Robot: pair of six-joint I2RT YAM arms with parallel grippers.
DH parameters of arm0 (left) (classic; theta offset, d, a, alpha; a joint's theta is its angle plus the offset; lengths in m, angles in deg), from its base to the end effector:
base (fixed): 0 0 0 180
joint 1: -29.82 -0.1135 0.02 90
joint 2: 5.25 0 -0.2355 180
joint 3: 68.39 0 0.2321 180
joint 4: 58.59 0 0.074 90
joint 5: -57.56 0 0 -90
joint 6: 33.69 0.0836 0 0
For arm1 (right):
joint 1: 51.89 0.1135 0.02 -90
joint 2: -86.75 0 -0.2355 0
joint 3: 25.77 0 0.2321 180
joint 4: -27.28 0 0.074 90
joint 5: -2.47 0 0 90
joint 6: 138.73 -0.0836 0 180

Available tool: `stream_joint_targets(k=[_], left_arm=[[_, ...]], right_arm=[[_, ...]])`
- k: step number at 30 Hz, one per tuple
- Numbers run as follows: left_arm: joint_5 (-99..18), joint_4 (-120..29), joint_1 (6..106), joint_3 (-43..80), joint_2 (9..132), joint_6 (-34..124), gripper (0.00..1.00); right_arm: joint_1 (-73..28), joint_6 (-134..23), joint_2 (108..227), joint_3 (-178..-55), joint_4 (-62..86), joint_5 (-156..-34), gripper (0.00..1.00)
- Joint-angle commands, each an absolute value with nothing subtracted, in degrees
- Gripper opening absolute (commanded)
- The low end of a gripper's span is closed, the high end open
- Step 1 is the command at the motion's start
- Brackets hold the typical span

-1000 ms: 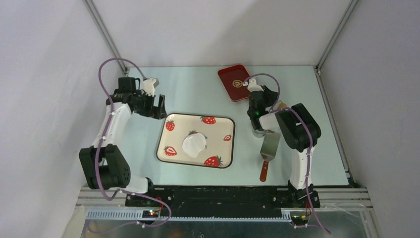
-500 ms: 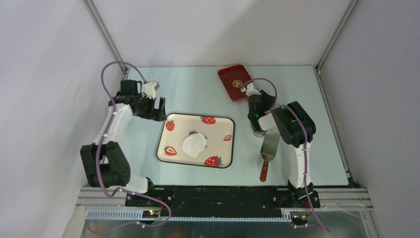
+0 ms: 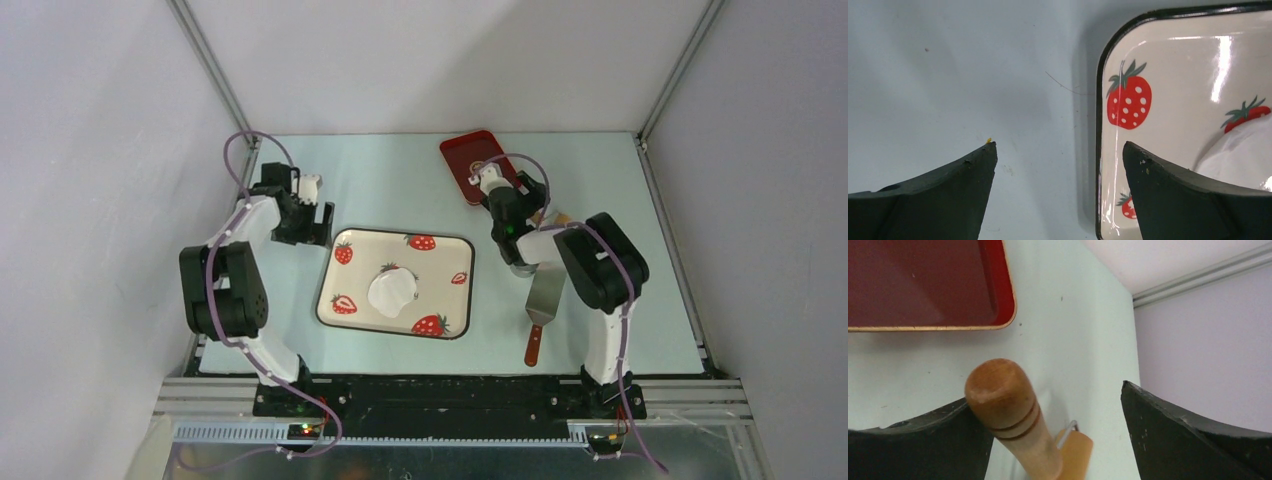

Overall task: Roll out the dumpling wrappers from the dough
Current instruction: Place the rolling pin at the center of the board.

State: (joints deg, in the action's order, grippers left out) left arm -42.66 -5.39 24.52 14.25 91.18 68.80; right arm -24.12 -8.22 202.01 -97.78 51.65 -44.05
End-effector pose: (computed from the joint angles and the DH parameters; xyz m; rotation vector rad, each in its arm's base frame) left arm 0.3328 0.0160 0.1484 0.2195 2.7056 -0.1544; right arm 0.3957 0.1434 0.1239 -0.5935 1.8022 -0.8679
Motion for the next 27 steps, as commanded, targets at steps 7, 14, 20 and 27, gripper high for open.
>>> stream_joint_targets(k=[7, 14, 20, 27], left_arm=[[-37.8, -7.1, 27.4, 18.6, 94.6, 67.0, 0.98], [-37.2, -7.3, 29.2, 18.6, 95.6, 66.3, 0.96], [-35.3, -7.4, 31.9, 18.2, 95.7, 65.8, 0.89], [-34.7, -7.4, 32.7, 18.8, 97.9, 65.0, 0.85]], right_arm=[[-23.8, -20.5, 178.1, -101.0, 21.1, -57.5, 0.99], [-27.3, -25.4, 176.8, -100.7, 13.4, -61.0, 0.97], [-28.2, -25.4, 178.1, -100.7, 9.6, -67.1, 0.92], [-27.1, -21.3, 170.9, -96.2, -1.8, -82.1, 0.87]])
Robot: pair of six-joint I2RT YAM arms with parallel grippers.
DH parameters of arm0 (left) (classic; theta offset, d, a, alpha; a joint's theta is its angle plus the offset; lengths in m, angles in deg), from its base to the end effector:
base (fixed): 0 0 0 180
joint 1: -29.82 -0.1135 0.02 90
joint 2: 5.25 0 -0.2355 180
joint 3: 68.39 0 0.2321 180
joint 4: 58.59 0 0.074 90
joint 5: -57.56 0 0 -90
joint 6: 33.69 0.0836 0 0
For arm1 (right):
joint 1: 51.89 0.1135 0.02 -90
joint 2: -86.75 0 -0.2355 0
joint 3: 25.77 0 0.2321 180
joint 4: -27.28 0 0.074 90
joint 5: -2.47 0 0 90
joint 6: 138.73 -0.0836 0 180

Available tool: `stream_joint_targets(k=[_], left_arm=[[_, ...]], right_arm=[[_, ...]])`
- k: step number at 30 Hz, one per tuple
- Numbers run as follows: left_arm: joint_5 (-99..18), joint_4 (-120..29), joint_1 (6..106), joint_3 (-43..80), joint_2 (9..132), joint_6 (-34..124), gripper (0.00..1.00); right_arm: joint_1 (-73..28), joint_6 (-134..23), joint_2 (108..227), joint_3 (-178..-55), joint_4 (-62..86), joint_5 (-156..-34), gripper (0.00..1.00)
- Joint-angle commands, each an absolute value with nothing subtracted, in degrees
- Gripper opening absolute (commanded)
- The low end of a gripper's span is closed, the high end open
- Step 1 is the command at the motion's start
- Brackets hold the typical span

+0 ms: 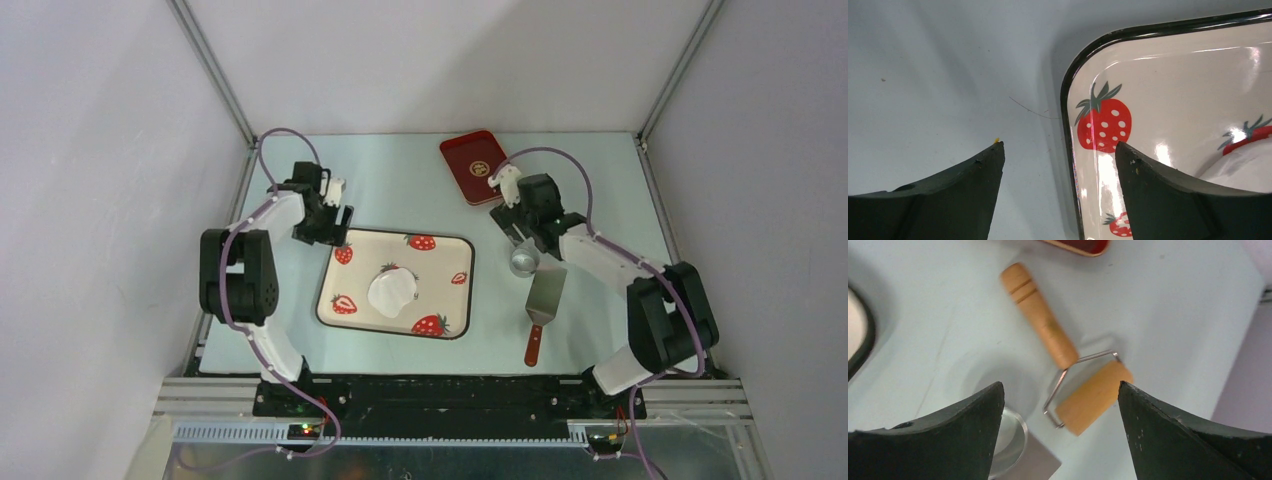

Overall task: Roll out the dumpling wrappers from the dough
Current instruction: Place the rolling pin at the center of the board.

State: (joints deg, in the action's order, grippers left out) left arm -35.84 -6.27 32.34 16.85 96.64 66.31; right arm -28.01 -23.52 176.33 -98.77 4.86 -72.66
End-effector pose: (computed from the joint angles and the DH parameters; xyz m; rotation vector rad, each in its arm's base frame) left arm 0.3468 -0.0202 0.1305 0.3173 2.7530 -0.0485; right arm 0.3388 0.1265 0.1853 -0.8028 2.0933 -0.3044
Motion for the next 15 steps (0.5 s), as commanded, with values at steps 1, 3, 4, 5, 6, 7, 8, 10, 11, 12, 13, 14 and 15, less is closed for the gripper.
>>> stream_joint_targets(k=[1, 3, 4, 5, 6, 7, 8, 10, 11, 12, 13, 14, 15], left_arm=[[-35.0, -7.3, 32.8, 18.7, 98.0, 64.9, 0.85], [-35.8, -7.4, 33.0, 18.4, 98.4, 64.5, 0.85], [-36.0, -7.4, 33.1, 18.3, 98.6, 64.4, 0.85], [-36.4, -7.4, 33.2, 18.1, 98.8, 64.4, 0.84], [-36.4, -7.4, 33.3, 18.0, 99.0, 64.3, 0.84], [-36.3, -7.4, 33.4, 18.0, 99.2, 64.2, 0.83], [-36.3, -7.4, 33.4, 18.1, 99.5, 64.0, 0.82], [-36.1, -7.4, 33.6, 18.2, 100.1, 63.5, 0.78], [-35.8, -7.4, 33.7, 18.3, 100.4, 63.4, 0.75], [-35.4, -7.4, 33.8, 18.4, 100.8, 63.1, 0.73], [-35.1, -7.3, 33.8, 18.5, 101.0, 63.0, 0.70], [-34.8, -7.3, 33.9, 18.6, 101.4, 62.7, 0.68], [-34.6, -7.4, 33.9, 18.6, 101.5, 62.6, 0.63]], right_arm=[[-26.8, -20.6, 170.1, -95.6, -2.4, -82.9, 0.87], [-25.8, -19.7, 169.0, -93.9, -4.0, -84.6, 0.85], [-25.3, -19.3, 168.6, -92.4, -4.3, -84.3, 0.84], [-23.9, -19.0, 168.1, -91.6, -4.3, -83.8, 0.83], [-22.7, -18.9, 167.9, -89.9, -4.3, -83.0, 0.83], [-22.2, -18.9, 167.7, -89.2, -4.2, -82.8, 0.82], [-21.5, -19.0, 167.5, -88.1, -4.2, -82.5, 0.81], [-21.3, -19.6, 167.2, -86.7, -4.3, -82.6, 0.79], [-21.3, -20.0, 166.9, -86.5, -4.4, -82.7, 0.77], [-21.4, -20.1, 166.7, -85.9, -4.6, -82.9, 0.77], [-21.5, -20.5, 166.3, -85.3, -4.7, -83.0, 0.76], [-21.5, -20.6, 166.1, -85.0, -4.8, -83.1, 0.76], [-21.5, -20.7, 165.8, -84.3, -4.8, -83.1, 0.76]])
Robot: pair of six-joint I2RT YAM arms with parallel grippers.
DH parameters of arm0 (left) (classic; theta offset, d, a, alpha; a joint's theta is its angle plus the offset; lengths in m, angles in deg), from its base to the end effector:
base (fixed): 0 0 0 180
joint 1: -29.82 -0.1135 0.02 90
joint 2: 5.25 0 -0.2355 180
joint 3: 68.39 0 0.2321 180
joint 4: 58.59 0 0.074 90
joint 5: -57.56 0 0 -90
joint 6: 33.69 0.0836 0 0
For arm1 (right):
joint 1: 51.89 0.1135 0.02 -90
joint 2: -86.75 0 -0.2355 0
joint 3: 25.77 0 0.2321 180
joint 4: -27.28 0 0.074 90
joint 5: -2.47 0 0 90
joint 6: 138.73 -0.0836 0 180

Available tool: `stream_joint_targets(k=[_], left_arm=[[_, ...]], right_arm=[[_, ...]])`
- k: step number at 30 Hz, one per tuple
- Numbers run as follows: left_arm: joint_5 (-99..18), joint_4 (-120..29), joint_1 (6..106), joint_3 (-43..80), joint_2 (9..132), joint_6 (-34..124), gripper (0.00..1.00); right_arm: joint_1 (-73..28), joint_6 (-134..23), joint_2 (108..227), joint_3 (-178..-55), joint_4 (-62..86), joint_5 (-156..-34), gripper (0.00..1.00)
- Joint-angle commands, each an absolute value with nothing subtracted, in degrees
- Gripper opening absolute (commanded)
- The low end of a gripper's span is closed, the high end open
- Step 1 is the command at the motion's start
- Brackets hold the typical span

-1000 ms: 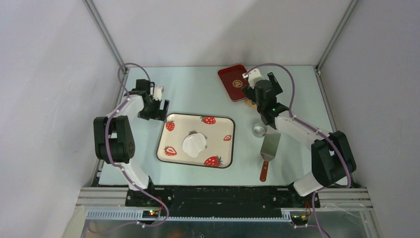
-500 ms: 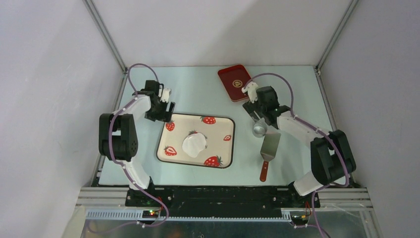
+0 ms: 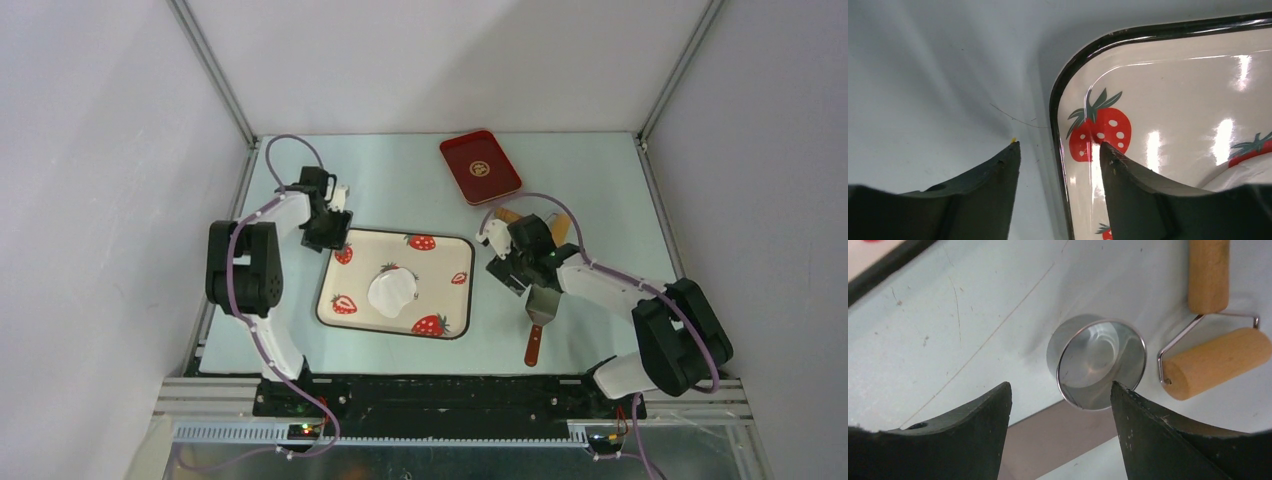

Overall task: Roll out the dumpling wrappers from the dough
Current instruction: Place the rolling pin at the center of the board, then pick up the dumpling mold from the center of the board.

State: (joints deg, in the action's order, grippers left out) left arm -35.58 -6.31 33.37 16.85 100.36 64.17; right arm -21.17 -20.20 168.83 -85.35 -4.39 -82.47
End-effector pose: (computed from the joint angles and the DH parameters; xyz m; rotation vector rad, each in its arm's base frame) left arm 0.3470 -0.0261 0.1092 0.2938 2.8211 -0.0614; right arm 0.2566 0.1439 0.1304 -1.2111 2.2024 -0.0955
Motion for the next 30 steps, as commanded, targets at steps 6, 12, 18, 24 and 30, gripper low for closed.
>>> stream_joint_targets(k=[6, 12, 18, 24, 30], left_arm=[[-34.1, -7.2, 33.9, 19.7, 102.4, 61.3, 0.37], [-33.9, -7.0, 33.9, 21.0, 103.2, 59.7, 0.09], [-33.1, -7.0, 33.9, 22.4, 104.1, 57.6, 0.00], [-32.7, -7.0, 33.8, 25.1, 105.4, 56.8, 0.00], [-34.0, -6.8, 33.0, 25.9, 102.0, 56.7, 0.12]], right_arm=[[-21.1, -21.5, 166.1, -82.3, -3.6, -83.3, 0.71], [-21.0, -21.2, 167.6, -82.2, -2.0, -84.0, 0.58], [-20.8, -20.9, 167.3, -82.2, -1.0, -84.9, 0.34], [-20.8, -20.3, 166.4, -82.9, -0.7, -85.8, 0.14], [-18.3, -19.2, 164.4, -85.0, -0.9, -86.2, 0.10]])
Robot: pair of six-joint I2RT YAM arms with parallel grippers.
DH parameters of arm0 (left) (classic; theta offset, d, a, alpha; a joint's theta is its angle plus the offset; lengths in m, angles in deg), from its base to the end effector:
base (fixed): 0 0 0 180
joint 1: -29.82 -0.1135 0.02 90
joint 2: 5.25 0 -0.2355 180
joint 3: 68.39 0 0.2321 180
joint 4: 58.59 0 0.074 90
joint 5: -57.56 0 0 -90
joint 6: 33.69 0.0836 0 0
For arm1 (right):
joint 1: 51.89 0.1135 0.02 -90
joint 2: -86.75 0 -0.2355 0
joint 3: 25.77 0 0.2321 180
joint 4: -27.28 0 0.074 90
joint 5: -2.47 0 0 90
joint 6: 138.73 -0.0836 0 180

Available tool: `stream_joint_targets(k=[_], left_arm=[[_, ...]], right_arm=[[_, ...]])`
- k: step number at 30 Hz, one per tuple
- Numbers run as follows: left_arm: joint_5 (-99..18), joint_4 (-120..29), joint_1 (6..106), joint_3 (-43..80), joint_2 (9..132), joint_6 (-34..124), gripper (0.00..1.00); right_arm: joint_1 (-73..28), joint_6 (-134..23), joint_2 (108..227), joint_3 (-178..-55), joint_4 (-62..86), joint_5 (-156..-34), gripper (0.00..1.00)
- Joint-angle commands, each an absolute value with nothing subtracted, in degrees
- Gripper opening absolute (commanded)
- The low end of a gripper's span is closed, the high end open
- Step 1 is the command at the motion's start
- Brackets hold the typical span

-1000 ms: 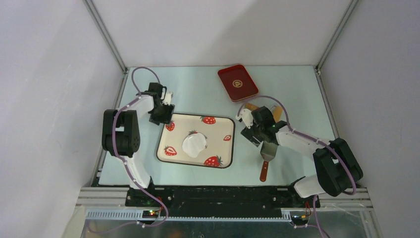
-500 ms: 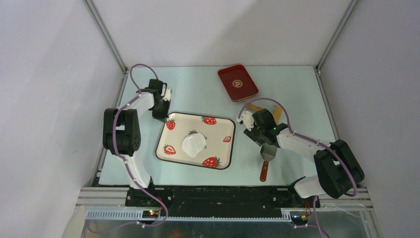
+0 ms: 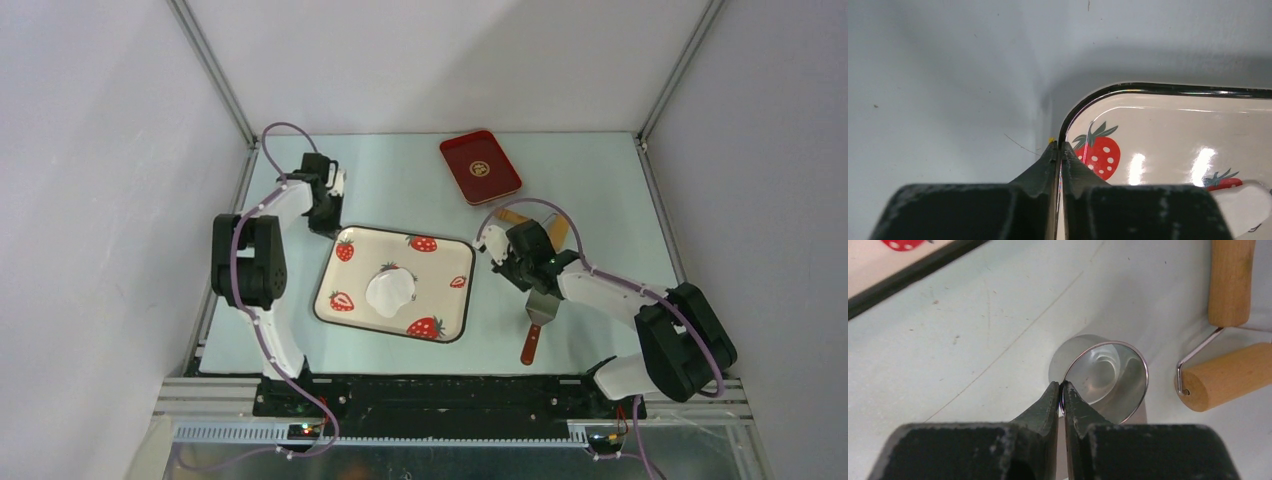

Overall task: Roll out the dumpling wrappers from the dough
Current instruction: Pick up the dumpling mold from the center of the board.

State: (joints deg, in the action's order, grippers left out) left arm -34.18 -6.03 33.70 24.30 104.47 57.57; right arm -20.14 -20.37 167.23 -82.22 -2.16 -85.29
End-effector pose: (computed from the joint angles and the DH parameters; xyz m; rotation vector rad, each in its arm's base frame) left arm 0.3753 -0.0280 0.1195 0.1325 2.7825 -0.0538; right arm 0.2456 0.1481 0.1247 -1.2397 2.1746 -0.0245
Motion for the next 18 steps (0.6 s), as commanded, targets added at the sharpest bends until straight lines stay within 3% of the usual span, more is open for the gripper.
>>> stream_joint_targets(k=[1, 6, 9, 18], left_arm=[[-34.8, -6.8, 32.5, 25.9, 101.0, 56.7, 0.14], [-37.1, -6.8, 31.2, 24.7, 97.0, 59.4, 0.40], [-36.6, -7.2, 30.2, 22.9, 93.2, 62.3, 0.50], [-37.3, -7.4, 24.9, 15.2, 86.1, 68.5, 0.63]], right_arm=[[-17.5, -19.2, 164.3, -85.9, -1.0, -86.0, 0.10], [-14.3, -18.7, 164.0, -90.0, -1.1, -84.3, 0.07], [-11.2, -17.8, 164.0, -91.5, 0.1, -82.6, 0.06], [3.1, -14.6, 170.3, -102.8, 4.8, -76.2, 0.00]])
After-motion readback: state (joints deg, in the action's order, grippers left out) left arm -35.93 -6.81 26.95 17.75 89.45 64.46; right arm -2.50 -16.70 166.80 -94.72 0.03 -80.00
